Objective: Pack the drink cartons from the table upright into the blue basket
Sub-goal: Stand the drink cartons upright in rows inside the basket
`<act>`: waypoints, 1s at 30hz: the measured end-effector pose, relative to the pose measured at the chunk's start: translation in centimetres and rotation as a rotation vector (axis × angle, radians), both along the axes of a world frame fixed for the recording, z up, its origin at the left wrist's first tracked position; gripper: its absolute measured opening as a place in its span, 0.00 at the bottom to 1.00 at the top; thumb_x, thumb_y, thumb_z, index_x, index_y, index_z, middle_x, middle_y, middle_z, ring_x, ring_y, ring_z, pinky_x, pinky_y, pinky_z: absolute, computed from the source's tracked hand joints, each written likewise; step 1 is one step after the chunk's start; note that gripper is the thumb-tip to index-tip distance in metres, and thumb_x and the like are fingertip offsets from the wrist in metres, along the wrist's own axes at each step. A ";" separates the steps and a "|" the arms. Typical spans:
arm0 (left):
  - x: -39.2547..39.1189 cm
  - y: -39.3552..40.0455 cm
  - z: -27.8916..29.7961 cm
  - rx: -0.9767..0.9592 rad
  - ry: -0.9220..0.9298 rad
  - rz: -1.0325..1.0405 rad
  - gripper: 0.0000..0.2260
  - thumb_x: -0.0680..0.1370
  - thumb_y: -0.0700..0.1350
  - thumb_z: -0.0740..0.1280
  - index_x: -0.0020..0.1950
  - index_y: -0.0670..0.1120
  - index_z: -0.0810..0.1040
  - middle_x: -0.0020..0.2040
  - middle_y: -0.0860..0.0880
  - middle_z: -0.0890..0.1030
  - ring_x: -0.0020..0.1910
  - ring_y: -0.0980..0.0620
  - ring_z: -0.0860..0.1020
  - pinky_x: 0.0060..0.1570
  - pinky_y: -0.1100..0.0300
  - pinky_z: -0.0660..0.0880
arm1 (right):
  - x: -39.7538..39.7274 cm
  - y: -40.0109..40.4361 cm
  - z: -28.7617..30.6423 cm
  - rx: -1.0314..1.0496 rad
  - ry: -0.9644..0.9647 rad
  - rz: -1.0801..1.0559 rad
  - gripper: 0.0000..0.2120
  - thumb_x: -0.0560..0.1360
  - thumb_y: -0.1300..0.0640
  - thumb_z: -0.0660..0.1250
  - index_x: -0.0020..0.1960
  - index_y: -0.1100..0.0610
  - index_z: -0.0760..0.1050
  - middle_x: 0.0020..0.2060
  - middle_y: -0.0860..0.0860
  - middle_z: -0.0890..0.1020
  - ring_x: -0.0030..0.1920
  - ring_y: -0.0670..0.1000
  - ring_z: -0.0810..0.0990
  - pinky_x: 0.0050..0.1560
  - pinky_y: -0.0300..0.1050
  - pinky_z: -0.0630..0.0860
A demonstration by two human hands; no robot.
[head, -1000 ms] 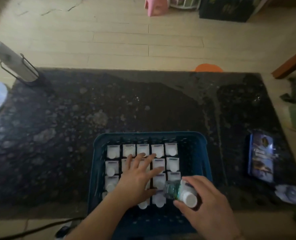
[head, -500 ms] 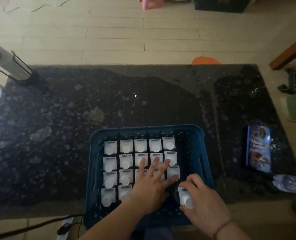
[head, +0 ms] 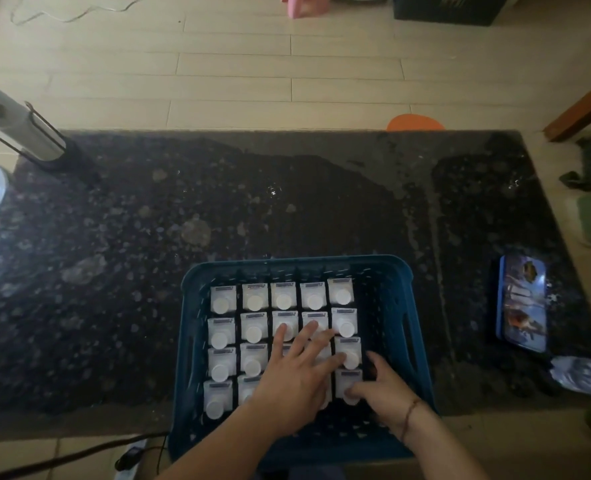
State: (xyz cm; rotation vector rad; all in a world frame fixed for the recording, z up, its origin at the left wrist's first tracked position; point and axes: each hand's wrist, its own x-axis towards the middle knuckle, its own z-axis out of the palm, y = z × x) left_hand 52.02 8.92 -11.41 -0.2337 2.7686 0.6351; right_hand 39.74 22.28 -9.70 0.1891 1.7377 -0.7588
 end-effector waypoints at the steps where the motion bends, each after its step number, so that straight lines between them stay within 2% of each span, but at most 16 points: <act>1: 0.2 -0.3 0.2 0.012 -0.003 0.035 0.21 0.77 0.51 0.60 0.70 0.58 0.65 0.76 0.51 0.61 0.77 0.43 0.55 0.70 0.32 0.51 | -0.1 -0.7 0.3 -0.038 -0.081 -0.090 0.30 0.70 0.68 0.66 0.68 0.48 0.66 0.56 0.54 0.80 0.53 0.53 0.80 0.47 0.47 0.77; 4: 0.9 -1.1 0.3 -0.002 -0.060 0.051 0.22 0.78 0.53 0.55 0.73 0.56 0.63 0.78 0.51 0.57 0.77 0.45 0.54 0.72 0.33 0.49 | -0.6 -2.1 0.5 -0.083 -0.143 -0.221 0.24 0.70 0.70 0.61 0.60 0.50 0.71 0.52 0.59 0.82 0.51 0.60 0.81 0.48 0.55 0.80; 8: 0.8 -0.9 0.8 0.020 -0.111 0.034 0.23 0.79 0.52 0.55 0.75 0.54 0.59 0.80 0.53 0.43 0.78 0.48 0.47 0.73 0.39 0.40 | -0.4 -2.4 0.7 -0.076 -0.132 -0.196 0.28 0.64 0.71 0.60 0.60 0.50 0.72 0.53 0.59 0.82 0.53 0.61 0.81 0.55 0.62 0.78; 11: 0.1 -0.8 1.8 0.034 -0.131 0.063 0.22 0.80 0.52 0.55 0.75 0.55 0.60 0.80 0.54 0.43 0.78 0.49 0.45 0.74 0.38 0.42 | -0.6 -2.2 1.2 -0.102 -0.189 -0.195 0.25 0.68 0.70 0.61 0.59 0.49 0.73 0.52 0.58 0.82 0.52 0.60 0.81 0.54 0.62 0.77; 13: 0.2 -1.0 2.1 0.046 -0.122 0.072 0.22 0.80 0.52 0.56 0.75 0.55 0.60 0.80 0.54 0.47 0.78 0.49 0.46 0.74 0.38 0.45 | -0.9 -2.6 1.9 -0.034 -0.135 -0.089 0.17 0.71 0.62 0.65 0.57 0.49 0.74 0.50 0.56 0.84 0.50 0.57 0.83 0.54 0.58 0.79; 16: 1.6 -2.5 2.9 0.036 0.025 0.204 0.21 0.77 0.51 0.62 0.71 0.56 0.66 0.77 0.52 0.60 0.78 0.47 0.53 0.72 0.38 0.58 | -1.1 -2.5 2.6 0.046 0.238 0.305 0.12 0.73 0.52 0.67 0.56 0.49 0.75 0.49 0.48 0.82 0.46 0.46 0.80 0.52 0.46 0.78; 17: 2.4 -3.4 3.4 0.023 0.102 0.288 0.22 0.76 0.51 0.64 0.70 0.55 0.69 0.75 0.51 0.63 0.76 0.46 0.57 0.70 0.38 0.61 | -1.1 -2.1 3.2 0.021 0.390 0.341 0.12 0.73 0.51 0.67 0.57 0.48 0.75 0.48 0.45 0.81 0.44 0.43 0.78 0.48 0.39 0.77; 19: 4.3 -5.3 4.2 -0.089 0.240 0.488 0.24 0.74 0.51 0.66 0.70 0.52 0.71 0.73 0.49 0.67 0.74 0.43 0.61 0.69 0.38 0.63 | -1.4 -1.0 4.9 -0.088 0.684 0.220 0.13 0.74 0.55 0.69 0.57 0.45 0.74 0.44 0.42 0.81 0.41 0.40 0.79 0.40 0.29 0.74; 21: 6.0 -6.9 4.9 -0.191 0.278 0.706 0.26 0.74 0.53 0.64 0.71 0.47 0.69 0.71 0.46 0.67 0.71 0.41 0.63 0.68 0.40 0.63 | -1.9 0.5 6.4 -0.122 0.986 0.118 0.12 0.72 0.59 0.71 0.52 0.46 0.76 0.40 0.44 0.80 0.38 0.42 0.79 0.38 0.30 0.72; 22: 6.6 -7.5 5.3 -0.192 0.236 0.835 0.27 0.74 0.53 0.64 0.71 0.45 0.67 0.70 0.44 0.67 0.69 0.41 0.63 0.68 0.41 0.63 | -2.5 1.3 6.5 -0.067 1.058 0.096 0.12 0.71 0.60 0.71 0.51 0.48 0.76 0.40 0.46 0.79 0.40 0.46 0.79 0.41 0.37 0.73; 23: 7.0 -8.0 5.6 -0.151 0.144 0.967 0.27 0.76 0.52 0.66 0.72 0.44 0.66 0.69 0.44 0.68 0.68 0.42 0.64 0.66 0.42 0.64 | -3.3 1.9 6.2 0.022 1.047 0.085 0.13 0.71 0.60 0.71 0.53 0.49 0.76 0.42 0.48 0.78 0.44 0.51 0.78 0.44 0.44 0.75; 24: 7.2 -8.4 5.7 -0.062 0.030 1.080 0.25 0.77 0.52 0.67 0.72 0.45 0.66 0.67 0.44 0.71 0.65 0.43 0.67 0.64 0.44 0.67 | -4.0 2.3 5.8 0.132 0.940 0.121 0.15 0.71 0.58 0.71 0.57 0.51 0.75 0.46 0.50 0.78 0.48 0.54 0.78 0.49 0.51 0.76; 26: 7.6 -8.9 5.7 0.192 -0.107 1.260 0.19 0.79 0.54 0.63 0.67 0.47 0.71 0.58 0.45 0.79 0.55 0.46 0.76 0.55 0.48 0.74 | -4.9 2.4 5.4 0.258 0.639 0.231 0.19 0.75 0.52 0.68 0.65 0.54 0.72 0.56 0.52 0.78 0.57 0.55 0.76 0.60 0.51 0.72; 27: 7.6 -8.9 5.9 0.338 -0.137 1.343 0.17 0.80 0.57 0.59 0.61 0.47 0.76 0.51 0.45 0.81 0.49 0.46 0.78 0.51 0.49 0.75 | -5.0 2.2 5.3 0.241 0.530 0.208 0.18 0.76 0.51 0.65 0.64 0.55 0.73 0.57 0.52 0.79 0.56 0.53 0.76 0.61 0.48 0.71; 28: 7.4 -8.7 6.3 0.467 -0.140 1.429 0.19 0.81 0.58 0.55 0.54 0.46 0.78 0.47 0.44 0.82 0.45 0.46 0.79 0.48 0.49 0.74 | -4.9 1.8 5.3 0.187 0.459 0.145 0.15 0.77 0.51 0.63 0.60 0.57 0.76 0.54 0.52 0.81 0.53 0.51 0.77 0.58 0.47 0.71; 30: 6.7 -8.1 7.0 0.609 -0.130 1.564 0.25 0.82 0.59 0.51 0.46 0.43 0.80 0.42 0.41 0.81 0.42 0.44 0.78 0.43 0.50 0.71 | -4.9 1.7 4.6 0.119 0.466 0.033 0.14 0.79 0.50 0.60 0.50 0.58 0.80 0.44 0.52 0.83 0.46 0.52 0.78 0.54 0.50 0.74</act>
